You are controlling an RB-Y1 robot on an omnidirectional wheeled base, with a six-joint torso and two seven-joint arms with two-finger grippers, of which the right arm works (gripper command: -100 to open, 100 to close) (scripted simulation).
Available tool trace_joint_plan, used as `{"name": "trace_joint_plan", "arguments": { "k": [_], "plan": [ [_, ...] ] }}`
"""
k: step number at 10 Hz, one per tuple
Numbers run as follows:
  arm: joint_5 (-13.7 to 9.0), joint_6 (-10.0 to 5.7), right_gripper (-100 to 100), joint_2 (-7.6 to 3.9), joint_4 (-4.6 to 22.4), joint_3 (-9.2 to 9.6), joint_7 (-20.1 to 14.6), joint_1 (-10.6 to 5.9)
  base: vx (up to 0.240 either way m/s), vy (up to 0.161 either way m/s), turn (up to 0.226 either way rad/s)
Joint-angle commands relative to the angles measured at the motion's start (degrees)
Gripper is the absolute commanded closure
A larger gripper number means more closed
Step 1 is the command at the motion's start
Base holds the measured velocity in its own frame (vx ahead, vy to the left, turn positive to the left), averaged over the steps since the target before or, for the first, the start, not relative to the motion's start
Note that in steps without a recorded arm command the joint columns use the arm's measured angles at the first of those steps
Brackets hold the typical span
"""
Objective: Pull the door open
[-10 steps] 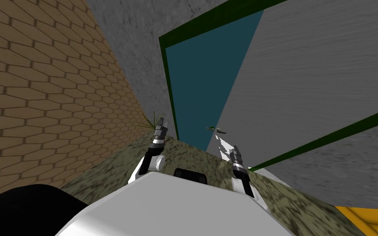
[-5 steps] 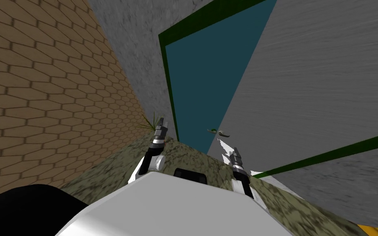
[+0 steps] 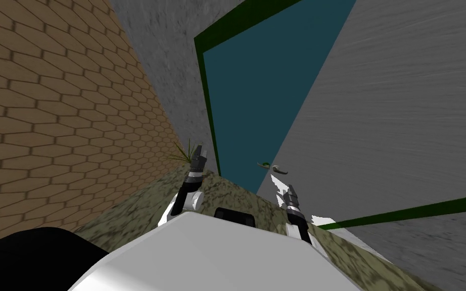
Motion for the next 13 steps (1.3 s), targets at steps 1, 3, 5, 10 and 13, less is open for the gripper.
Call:
{"name": "trace_joint_plan", "arguments": {
  "k": [1, 3, 5, 10, 13],
  "plan": [
    [0.2, -0.16, -100, 0.06, 2.0, -0.52, -0.5, -0.46, 0.132, -0.024, 0.059],
    [0.2, -0.59, -100, -0.06, 4.1, -0.93, -0.8, -1.14, 0.122, -0.029, 0.045],
    [-0.6, -0.47, -100, -1.47, 4.4, -2.42, -0.8, 0.47, 0.024, -0.019, -0.062],
    [-2.0, -0.32, -100, -3.91, 5.8, -4.95, -0.9, 2.46, 0.026, -0.036, -0.057],
    [-2.4, -0.34, -100, -4.41, 6.4, -5.37, -0.9, 2.44, 0.112, -0.076, 0.019]
  ]
}}
